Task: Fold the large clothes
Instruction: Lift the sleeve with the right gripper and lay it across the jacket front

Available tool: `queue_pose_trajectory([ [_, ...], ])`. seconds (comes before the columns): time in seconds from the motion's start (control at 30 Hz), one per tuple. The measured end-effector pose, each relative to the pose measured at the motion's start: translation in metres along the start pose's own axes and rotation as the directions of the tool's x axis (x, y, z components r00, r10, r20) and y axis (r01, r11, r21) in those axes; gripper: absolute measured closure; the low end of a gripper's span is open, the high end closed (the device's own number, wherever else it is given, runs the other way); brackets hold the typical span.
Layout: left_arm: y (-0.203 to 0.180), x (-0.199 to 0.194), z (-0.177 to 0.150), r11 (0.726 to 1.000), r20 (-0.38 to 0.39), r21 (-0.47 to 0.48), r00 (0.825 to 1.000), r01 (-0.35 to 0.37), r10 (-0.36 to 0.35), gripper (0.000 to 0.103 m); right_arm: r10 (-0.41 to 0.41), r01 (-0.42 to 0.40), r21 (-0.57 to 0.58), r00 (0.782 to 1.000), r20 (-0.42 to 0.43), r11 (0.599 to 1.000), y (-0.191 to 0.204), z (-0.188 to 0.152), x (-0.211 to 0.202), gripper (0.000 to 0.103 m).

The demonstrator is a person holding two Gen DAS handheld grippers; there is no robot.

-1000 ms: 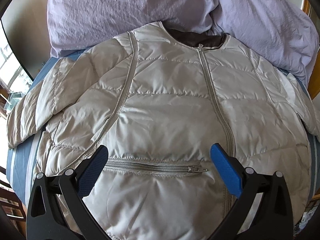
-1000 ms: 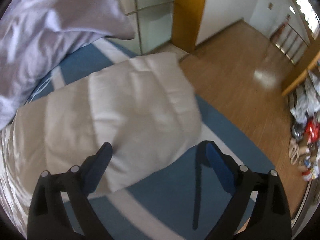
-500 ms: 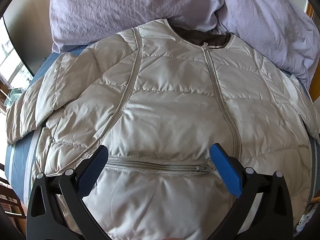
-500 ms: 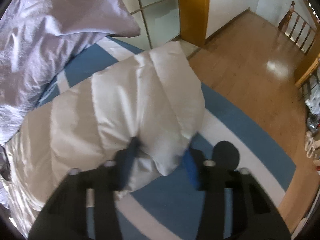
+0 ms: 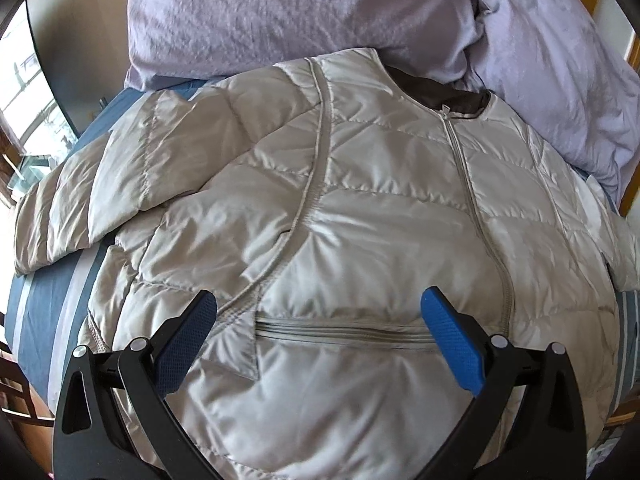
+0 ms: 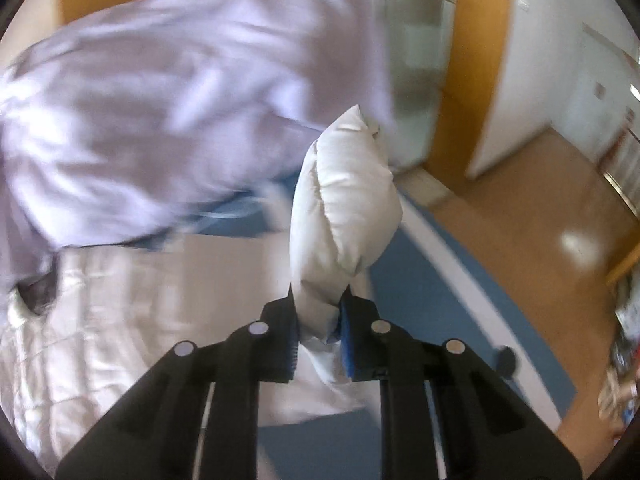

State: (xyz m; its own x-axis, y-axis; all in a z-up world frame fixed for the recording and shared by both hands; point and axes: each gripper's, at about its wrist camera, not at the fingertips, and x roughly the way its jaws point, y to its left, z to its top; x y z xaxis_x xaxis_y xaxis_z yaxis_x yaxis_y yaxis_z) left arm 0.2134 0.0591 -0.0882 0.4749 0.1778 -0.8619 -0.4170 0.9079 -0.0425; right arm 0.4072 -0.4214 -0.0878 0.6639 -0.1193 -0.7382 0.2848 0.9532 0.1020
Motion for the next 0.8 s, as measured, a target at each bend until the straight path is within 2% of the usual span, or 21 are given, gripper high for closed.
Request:
queue_pose_trajectory([
  [0.17, 0.014, -0.002, -0.001, 0.999, 0.0, -0.027, 1.0, 0.024, -0.024, 0.001, 0.161, -0.161, -0.102, 0.987, 0.0, 0.982, 0.08, -0.001, -0.023, 0.086],
  [0.3, 0.027, -0.004, -0.002, 0.997, -0.002, -0.063, 0.999, 0.038, -0.038, 0.001, 0.27, -0.279, -0.17, 0.96, -0.073, 0.945, 0.142, -0.015, -0.025, 0.086],
  [0.47, 0.042, -0.009, -0.004, 0.993, 0.012, -0.099, 0.998, 0.058, -0.057, 0.001, 0.333, -0.367, -0.254, 0.928, -0.166, 0.895, 0.205, -0.04, -0.025, 0.086],
  [0.67, 0.055, -0.013, -0.008, 0.99, 0.022, -0.124, 0.997, 0.071, -0.068, 0.001, 0.409, -0.491, -0.301, 0.863, -0.297, 0.818, 0.278, -0.082, -0.03, 0.086],
  [0.8, 0.063, -0.016, -0.009, 0.989, 0.032, -0.132, 0.998, 0.065, -0.061, 0.001, 0.413, -0.524, -0.322, 0.839, -0.353, 0.789, 0.314, -0.105, -0.031, 0.086],
])
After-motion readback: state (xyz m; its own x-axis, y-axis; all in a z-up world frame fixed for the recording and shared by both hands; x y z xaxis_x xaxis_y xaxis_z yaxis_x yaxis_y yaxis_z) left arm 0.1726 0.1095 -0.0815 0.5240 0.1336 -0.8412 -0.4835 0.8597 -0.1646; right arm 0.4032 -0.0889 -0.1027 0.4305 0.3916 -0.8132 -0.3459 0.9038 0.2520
